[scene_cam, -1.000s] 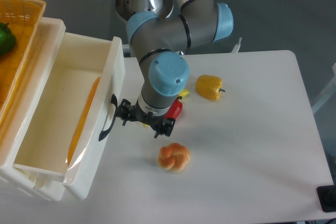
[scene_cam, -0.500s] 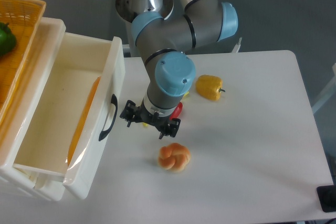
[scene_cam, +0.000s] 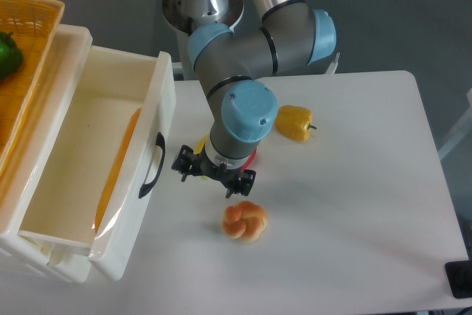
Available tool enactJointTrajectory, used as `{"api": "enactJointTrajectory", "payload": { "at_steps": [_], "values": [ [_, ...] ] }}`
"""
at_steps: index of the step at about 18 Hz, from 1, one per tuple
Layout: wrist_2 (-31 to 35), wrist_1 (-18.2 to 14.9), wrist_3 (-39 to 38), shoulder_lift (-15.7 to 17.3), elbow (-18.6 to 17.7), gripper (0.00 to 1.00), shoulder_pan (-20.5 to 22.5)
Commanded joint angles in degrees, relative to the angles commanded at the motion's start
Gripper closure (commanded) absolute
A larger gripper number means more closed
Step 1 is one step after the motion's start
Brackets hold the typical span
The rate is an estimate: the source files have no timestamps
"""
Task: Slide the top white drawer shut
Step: 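Push the drawer front with the gripper toward the cabinet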
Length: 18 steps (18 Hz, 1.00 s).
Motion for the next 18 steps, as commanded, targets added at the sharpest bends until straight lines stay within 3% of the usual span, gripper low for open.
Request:
{"api": "enactJointTrajectory", "payload": {
  "at_steps": [18],
  "values": [
    [-0.17,-0.17,0.09,-1.32,-0.7,0.0,-1.05]
  ]
}}
